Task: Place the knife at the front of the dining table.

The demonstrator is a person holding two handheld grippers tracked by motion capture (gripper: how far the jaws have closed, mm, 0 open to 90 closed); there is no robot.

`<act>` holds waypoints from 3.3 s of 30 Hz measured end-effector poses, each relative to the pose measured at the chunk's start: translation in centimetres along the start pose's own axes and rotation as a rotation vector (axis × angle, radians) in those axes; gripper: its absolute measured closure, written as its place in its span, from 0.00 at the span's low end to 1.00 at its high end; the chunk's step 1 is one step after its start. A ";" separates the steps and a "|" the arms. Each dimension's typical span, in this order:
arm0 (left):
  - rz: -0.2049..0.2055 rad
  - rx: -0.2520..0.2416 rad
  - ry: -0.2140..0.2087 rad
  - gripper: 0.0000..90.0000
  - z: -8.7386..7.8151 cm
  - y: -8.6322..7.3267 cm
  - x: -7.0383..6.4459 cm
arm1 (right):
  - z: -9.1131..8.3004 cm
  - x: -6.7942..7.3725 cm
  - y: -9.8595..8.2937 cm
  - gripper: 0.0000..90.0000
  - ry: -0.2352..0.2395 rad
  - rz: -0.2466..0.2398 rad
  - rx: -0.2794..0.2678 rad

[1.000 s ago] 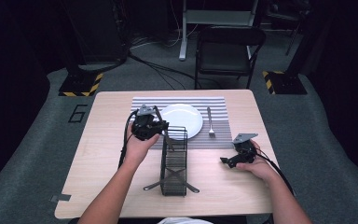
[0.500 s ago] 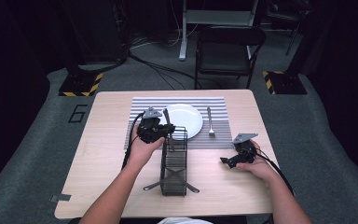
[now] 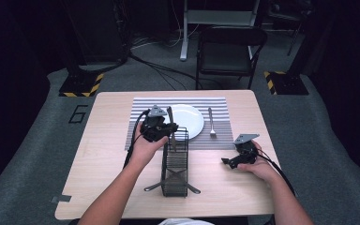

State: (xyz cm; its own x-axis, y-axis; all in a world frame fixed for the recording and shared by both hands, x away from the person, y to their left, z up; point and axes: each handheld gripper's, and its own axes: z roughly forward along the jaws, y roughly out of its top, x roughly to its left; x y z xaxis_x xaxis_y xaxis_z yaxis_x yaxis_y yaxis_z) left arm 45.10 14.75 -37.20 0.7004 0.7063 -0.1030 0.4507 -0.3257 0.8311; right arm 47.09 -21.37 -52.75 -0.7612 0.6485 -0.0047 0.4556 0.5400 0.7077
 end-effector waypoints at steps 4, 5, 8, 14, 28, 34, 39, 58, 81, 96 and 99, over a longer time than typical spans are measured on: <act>0.021 -0.008 0.006 0.91 -0.9 1.0 -0.3 | 0.0 0.0 0.0 0.00 0.000 0.000 0.000; 0.021 -0.008 0.006 0.91 -0.9 1.0 -0.3 | 0.0 0.0 0.0 0.00 0.000 0.000 0.000; 0.032 -0.014 0.009 0.91 -2.1 2.1 -0.6 | 0.0 0.0 0.0 0.00 0.000 0.000 0.000; 0.032 -0.020 -0.003 0.91 -3.6 3.6 -0.8 | 0.0 0.0 0.0 0.00 0.000 0.000 0.000; 0.034 -0.045 0.037 0.91 -6.8 6.2 0.0 | 0.0 0.0 0.0 0.00 0.000 0.000 -0.001; 0.037 -0.058 0.066 0.91 -7.7 6.4 0.6 | 0.0 0.0 0.0 0.00 0.000 0.000 0.000; 0.032 -0.062 0.103 0.91 -8.4 6.4 1.4 | 0.0 0.0 0.0 0.00 0.000 0.000 -0.001; -0.063 -0.059 0.189 0.92 -9.3 4.4 5.5 | 0.0 0.1 0.0 0.00 0.000 0.007 0.001; -0.146 -0.001 0.280 0.92 -5.7 -1.5 9.1 | 0.0 0.0 0.0 0.00 0.000 0.000 0.000; -0.180 0.057 0.290 0.92 -3.6 -4.3 10.2 | 0.0 0.0 0.0 0.00 0.000 0.000 0.000; -0.176 0.082 0.291 0.92 -3.1 -4.8 10.4 | 0.0 0.0 0.0 0.00 0.000 0.001 0.000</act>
State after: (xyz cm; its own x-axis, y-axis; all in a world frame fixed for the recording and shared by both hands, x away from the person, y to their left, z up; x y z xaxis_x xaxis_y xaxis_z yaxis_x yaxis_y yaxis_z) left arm 48.53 25.65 -40.61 0.4263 0.9018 -0.0705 0.6016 -0.2244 0.7667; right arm 47.08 -21.37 -52.75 -0.7609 0.6488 -0.0043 0.4561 0.5397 0.7076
